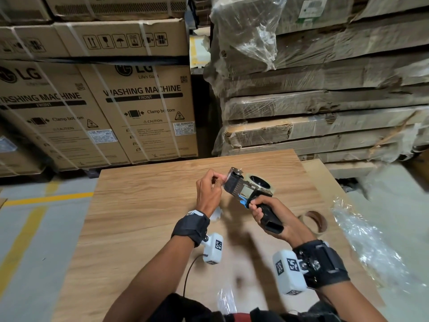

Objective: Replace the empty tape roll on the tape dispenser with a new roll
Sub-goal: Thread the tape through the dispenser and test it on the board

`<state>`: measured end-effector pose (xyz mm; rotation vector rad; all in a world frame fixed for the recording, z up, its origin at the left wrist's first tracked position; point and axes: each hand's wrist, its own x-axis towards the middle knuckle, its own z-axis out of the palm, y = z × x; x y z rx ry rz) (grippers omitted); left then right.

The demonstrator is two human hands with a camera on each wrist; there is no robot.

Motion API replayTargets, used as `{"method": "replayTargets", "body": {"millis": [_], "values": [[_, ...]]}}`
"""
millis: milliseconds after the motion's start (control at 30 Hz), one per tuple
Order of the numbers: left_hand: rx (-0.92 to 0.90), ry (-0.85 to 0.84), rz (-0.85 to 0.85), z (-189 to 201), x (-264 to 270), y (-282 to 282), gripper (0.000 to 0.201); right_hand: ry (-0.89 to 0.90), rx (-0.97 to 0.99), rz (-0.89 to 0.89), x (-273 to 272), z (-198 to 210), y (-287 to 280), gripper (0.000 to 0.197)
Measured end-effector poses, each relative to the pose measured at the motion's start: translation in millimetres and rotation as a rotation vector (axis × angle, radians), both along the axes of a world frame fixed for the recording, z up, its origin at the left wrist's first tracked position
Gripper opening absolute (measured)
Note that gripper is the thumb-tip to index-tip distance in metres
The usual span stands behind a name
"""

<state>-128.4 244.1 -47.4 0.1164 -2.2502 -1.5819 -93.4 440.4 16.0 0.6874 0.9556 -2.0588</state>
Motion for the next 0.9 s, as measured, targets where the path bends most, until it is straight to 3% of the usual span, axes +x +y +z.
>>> {"method": "replayTargets", "body": {"millis": [167,433,567,700,900], "values": [[0.063,-0.026,-0.041,-0.7,-1.3,-5.5,0.017,-0.027,-0.024,0.040,-0.5,-6.8,6.1,0.003],[0.153,-0.110,-0.099,-13.8,-6.3,-15.0,0.018,-0.076,-0.057,0.050,-5.8,-19.2,13.0,0.003],[0.214,-0.173,-0.164,-17.4,-11.8,-19.0,0.007,-0.061,-0.030,0.054,-10.6,-29.2,10.4,0.003],[0.199,-0.217,-0.210,-22.2,-17.8,-23.8,0.012,-0.026,0.023,0.056,-17.9,-42.7,5.9,0.015],[0.258,-0.305,-0.065,-34.8,-33.6,-35.0,0.016,0.053,0.092,0.112,-36.9,-58.3,-2.0,0.021]]}}
